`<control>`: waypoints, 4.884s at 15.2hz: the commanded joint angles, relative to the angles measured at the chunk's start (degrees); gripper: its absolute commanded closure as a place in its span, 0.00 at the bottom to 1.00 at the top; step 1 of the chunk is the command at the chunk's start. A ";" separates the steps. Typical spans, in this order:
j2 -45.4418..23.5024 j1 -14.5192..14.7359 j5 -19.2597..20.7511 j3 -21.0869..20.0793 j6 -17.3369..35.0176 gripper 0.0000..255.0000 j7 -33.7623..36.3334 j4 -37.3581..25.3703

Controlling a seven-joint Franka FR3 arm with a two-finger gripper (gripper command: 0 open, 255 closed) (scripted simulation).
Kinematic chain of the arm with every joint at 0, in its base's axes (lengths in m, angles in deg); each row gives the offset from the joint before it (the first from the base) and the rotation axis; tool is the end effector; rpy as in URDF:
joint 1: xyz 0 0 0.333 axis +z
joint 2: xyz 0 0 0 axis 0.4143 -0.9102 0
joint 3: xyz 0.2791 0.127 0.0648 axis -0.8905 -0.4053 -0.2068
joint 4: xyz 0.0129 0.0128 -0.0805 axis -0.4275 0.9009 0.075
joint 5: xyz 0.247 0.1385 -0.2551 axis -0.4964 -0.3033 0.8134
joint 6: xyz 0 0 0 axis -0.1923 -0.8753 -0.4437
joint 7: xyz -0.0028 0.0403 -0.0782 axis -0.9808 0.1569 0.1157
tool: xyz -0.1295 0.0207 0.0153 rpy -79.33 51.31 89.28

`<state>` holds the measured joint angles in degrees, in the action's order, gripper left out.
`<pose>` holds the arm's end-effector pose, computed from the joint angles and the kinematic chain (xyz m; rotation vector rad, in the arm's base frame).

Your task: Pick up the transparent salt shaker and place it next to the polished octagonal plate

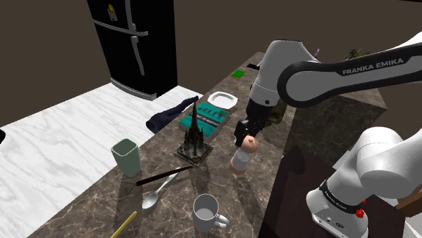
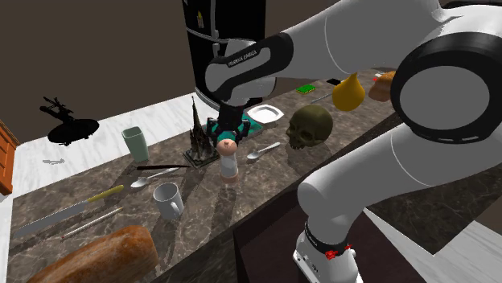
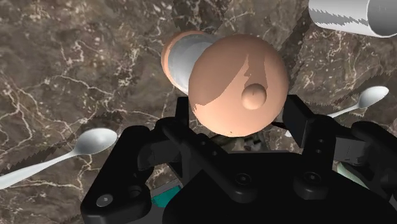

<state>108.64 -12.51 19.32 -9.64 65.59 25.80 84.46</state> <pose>0.3263 0.1813 0.3953 -2.9213 0.0552 0.0358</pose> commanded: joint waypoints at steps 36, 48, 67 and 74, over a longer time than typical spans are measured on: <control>3.11 -1.52 4.91 3.63 -28.80 1.00 6.34 -26.21; -4.89 -4.13 8.30 9.11 -33.00 1.00 0.45 -36.69; -33.22 -11.24 10.24 20.68 -37.75 1.00 -17.17 -65.72; -31.80 -11.05 10.43 20.54 -32.03 1.00 -18.12 -58.52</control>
<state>76.58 -23.61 29.73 10.93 32.74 7.78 24.89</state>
